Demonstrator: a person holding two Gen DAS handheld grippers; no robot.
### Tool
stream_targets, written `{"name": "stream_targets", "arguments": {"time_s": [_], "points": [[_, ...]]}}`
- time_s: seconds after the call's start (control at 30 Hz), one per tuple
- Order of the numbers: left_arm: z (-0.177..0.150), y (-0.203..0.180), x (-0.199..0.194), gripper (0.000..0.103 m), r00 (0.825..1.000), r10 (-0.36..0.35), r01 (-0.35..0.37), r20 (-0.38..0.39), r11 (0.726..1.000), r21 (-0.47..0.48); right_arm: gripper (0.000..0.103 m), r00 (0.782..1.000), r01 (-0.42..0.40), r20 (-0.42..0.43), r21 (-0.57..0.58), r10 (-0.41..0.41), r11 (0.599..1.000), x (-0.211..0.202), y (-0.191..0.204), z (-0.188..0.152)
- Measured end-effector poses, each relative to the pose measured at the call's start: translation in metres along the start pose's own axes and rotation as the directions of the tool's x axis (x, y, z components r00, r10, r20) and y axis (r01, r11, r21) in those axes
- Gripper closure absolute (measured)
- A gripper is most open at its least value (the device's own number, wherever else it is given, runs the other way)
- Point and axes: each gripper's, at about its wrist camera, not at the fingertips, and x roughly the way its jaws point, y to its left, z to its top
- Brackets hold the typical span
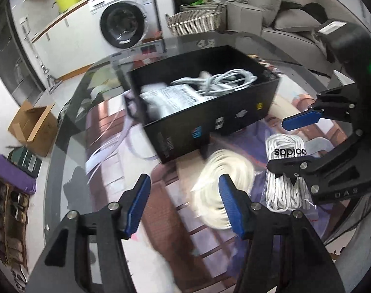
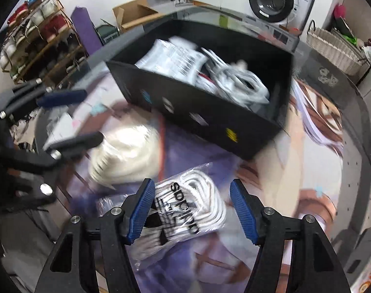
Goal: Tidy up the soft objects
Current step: 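Grasp the adidas rope bag with the right gripper while the left gripper grasps the plain rope bag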
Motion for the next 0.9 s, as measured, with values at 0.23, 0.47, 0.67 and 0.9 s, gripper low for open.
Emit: {"name": "stream_targets", "arguments": {"time_s": [0.23, 0.47, 0.67, 0.9], "points": [[0.011, -0.027, 0.021, 0.042, 0.998, -0.039, 0.044, -0.055, 0.995, 0.085, 0.037, 0.997, -0.072, 0.006, 0.109, 0.072, 0.991, -0.023, -0.042, -0.020], [0.005, -0.034, 0.034, 0.033, 0.996, -0.021, 0.031, -0.088, 0.994, 0.105, 0.037, 0.935, -0.343, -0.047, 0.135, 0.352, 0.930, -0.039, -0.038, -0.048], [0.000, -0.032, 0.032, 0.033, 0.995, -0.023, 0.031, -0.094, 0.996, 0.089, 0.037, 0.962, -0.240, -0.075, 0.228, 0.263, 0.944, -0.009, -0.038, -0.042], [-0.005, -0.036, 0.028, 0.033, 0.995, -0.031, 0.041, -0.097, 0.993, 0.111, 0.033, 0.991, -0.106, -0.069, 0.130, 0.115, 0.986, 0.009, -0.014, 0.002]]}}
